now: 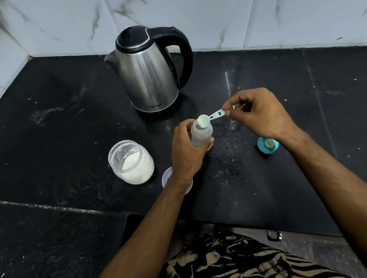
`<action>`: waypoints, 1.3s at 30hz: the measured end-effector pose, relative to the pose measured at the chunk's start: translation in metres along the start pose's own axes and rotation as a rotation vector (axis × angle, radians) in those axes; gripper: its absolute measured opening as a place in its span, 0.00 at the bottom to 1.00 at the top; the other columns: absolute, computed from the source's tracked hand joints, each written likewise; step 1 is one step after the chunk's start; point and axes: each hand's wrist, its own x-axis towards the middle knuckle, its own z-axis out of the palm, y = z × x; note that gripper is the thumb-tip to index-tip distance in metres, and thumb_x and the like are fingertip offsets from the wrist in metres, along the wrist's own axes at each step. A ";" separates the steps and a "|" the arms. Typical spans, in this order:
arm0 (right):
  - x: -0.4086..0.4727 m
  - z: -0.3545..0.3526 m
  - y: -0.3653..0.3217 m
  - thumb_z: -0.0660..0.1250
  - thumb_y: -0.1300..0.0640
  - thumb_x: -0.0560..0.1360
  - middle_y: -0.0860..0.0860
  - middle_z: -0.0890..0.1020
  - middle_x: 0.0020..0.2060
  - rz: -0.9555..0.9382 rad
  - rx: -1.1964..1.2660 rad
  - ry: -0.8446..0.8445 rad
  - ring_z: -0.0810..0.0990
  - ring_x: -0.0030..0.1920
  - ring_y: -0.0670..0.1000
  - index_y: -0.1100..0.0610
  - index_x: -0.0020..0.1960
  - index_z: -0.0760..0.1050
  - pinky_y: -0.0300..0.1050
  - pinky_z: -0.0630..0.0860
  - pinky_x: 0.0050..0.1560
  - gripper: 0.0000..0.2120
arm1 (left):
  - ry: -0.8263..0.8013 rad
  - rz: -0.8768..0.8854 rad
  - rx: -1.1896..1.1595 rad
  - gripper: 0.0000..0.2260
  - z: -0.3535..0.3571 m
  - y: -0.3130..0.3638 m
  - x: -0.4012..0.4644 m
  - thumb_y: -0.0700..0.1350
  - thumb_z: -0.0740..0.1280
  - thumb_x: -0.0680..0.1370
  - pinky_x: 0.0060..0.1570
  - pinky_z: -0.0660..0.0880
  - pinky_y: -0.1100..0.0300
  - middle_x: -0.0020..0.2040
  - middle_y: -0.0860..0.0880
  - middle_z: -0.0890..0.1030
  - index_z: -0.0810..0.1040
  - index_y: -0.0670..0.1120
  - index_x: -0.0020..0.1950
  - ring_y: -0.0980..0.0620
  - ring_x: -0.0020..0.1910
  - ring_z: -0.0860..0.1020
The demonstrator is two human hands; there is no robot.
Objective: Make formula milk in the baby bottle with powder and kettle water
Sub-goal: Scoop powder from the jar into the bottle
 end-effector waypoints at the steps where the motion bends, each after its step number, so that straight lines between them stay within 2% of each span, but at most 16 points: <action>1: -0.001 0.001 -0.002 0.72 0.61 0.75 0.47 0.84 0.37 -0.024 -0.038 0.007 0.80 0.35 0.47 0.55 0.49 0.84 0.41 0.78 0.39 0.04 | 0.002 0.001 0.003 0.26 0.000 0.000 0.001 0.45 0.79 0.68 0.58 0.77 0.48 0.60 0.51 0.76 0.73 0.46 0.63 0.51 0.59 0.76; 3: -0.002 0.004 -0.006 0.71 0.60 0.76 0.44 0.83 0.36 -0.080 -0.130 0.013 0.79 0.34 0.44 0.53 0.49 0.84 0.39 0.77 0.39 0.05 | 0.003 0.002 0.007 0.25 -0.001 0.000 0.002 0.45 0.79 0.68 0.57 0.78 0.47 0.59 0.51 0.77 0.74 0.47 0.62 0.50 0.58 0.77; 5: -0.003 0.007 -0.012 0.70 0.60 0.76 0.46 0.84 0.38 -0.144 -0.245 0.016 0.78 0.35 0.44 0.53 0.50 0.83 0.45 0.77 0.41 0.05 | -0.001 -0.004 0.005 0.24 -0.001 0.001 0.002 0.45 0.79 0.68 0.57 0.78 0.47 0.59 0.50 0.78 0.74 0.48 0.61 0.50 0.57 0.78; 9: -0.005 0.013 -0.025 0.67 0.57 0.77 0.49 0.84 0.43 -0.254 -0.487 0.049 0.81 0.43 0.54 0.52 0.56 0.79 0.45 0.71 0.38 0.09 | -0.015 -0.015 0.005 0.24 -0.002 0.002 0.003 0.44 0.79 0.68 0.57 0.78 0.47 0.59 0.49 0.78 0.74 0.48 0.60 0.49 0.57 0.78; 13: -0.009 0.019 -0.034 0.64 0.58 0.78 0.50 0.83 0.44 -0.309 -0.645 0.000 0.80 0.45 0.56 0.53 0.56 0.78 0.44 0.67 0.37 0.09 | -0.028 -0.014 0.025 0.24 -0.003 0.003 0.004 0.44 0.79 0.68 0.57 0.77 0.46 0.59 0.48 0.79 0.74 0.46 0.61 0.48 0.57 0.78; 16: -0.012 0.024 -0.038 0.64 0.59 0.79 0.49 0.84 0.50 -0.344 -0.731 -0.080 0.80 0.51 0.53 0.52 0.60 0.78 0.45 0.70 0.41 0.11 | -0.039 -0.007 0.038 0.24 -0.004 0.004 0.004 0.45 0.79 0.69 0.57 0.78 0.47 0.59 0.48 0.79 0.74 0.47 0.61 0.49 0.57 0.78; 19: -0.012 0.024 -0.042 0.67 0.58 0.79 0.50 0.83 0.55 -0.350 -0.727 -0.115 0.80 0.54 0.52 0.52 0.63 0.78 0.46 0.75 0.46 0.13 | -0.038 -0.010 0.042 0.24 -0.005 0.005 0.004 0.45 0.79 0.69 0.57 0.78 0.48 0.59 0.49 0.79 0.74 0.48 0.61 0.51 0.57 0.78; 22: -0.012 0.024 -0.042 0.67 0.60 0.79 0.49 0.84 0.55 -0.360 -0.717 -0.136 0.80 0.55 0.52 0.52 0.63 0.79 0.47 0.78 0.48 0.14 | -0.045 -0.016 0.043 0.24 -0.005 0.005 0.004 0.45 0.79 0.69 0.57 0.79 0.49 0.59 0.49 0.79 0.74 0.48 0.61 0.51 0.57 0.78; 26: -0.013 0.025 -0.039 0.69 0.63 0.77 0.50 0.85 0.51 -0.373 -0.711 -0.192 0.81 0.53 0.53 0.52 0.60 0.81 0.49 0.79 0.46 0.14 | -0.049 -0.024 0.042 0.25 -0.006 0.005 0.005 0.45 0.79 0.69 0.56 0.79 0.49 0.60 0.48 0.79 0.74 0.46 0.63 0.50 0.57 0.78; 30: -0.014 0.022 -0.037 0.69 0.63 0.76 0.53 0.86 0.45 -0.358 -0.607 -0.126 0.82 0.48 0.56 0.54 0.56 0.83 0.55 0.79 0.43 0.11 | -0.053 -0.020 0.044 0.25 -0.006 0.005 0.005 0.45 0.79 0.69 0.56 0.78 0.49 0.59 0.48 0.79 0.74 0.46 0.62 0.51 0.57 0.78; 33: -0.016 0.025 -0.037 0.68 0.63 0.78 0.55 0.85 0.49 -0.339 -0.634 -0.203 0.83 0.50 0.57 0.53 0.61 0.81 0.54 0.80 0.47 0.14 | -0.055 -0.025 0.040 0.25 -0.006 0.005 0.005 0.45 0.79 0.68 0.56 0.78 0.48 0.59 0.48 0.79 0.74 0.47 0.62 0.50 0.57 0.78; 37: -0.008 0.020 -0.035 0.66 0.57 0.80 0.55 0.85 0.51 -0.313 -0.539 -0.142 0.83 0.52 0.57 0.50 0.62 0.81 0.54 0.79 0.51 0.12 | -0.051 -0.018 0.043 0.25 -0.006 0.004 0.006 0.45 0.79 0.68 0.56 0.78 0.48 0.59 0.48 0.79 0.74 0.47 0.61 0.51 0.56 0.78; 39: -0.008 0.020 -0.035 0.66 0.57 0.80 0.55 0.84 0.53 -0.293 -0.560 -0.192 0.83 0.53 0.57 0.50 0.63 0.81 0.54 0.78 0.53 0.13 | -0.058 -0.025 0.049 0.25 -0.006 0.004 0.006 0.45 0.79 0.68 0.57 0.78 0.49 0.59 0.48 0.79 0.74 0.47 0.61 0.51 0.56 0.78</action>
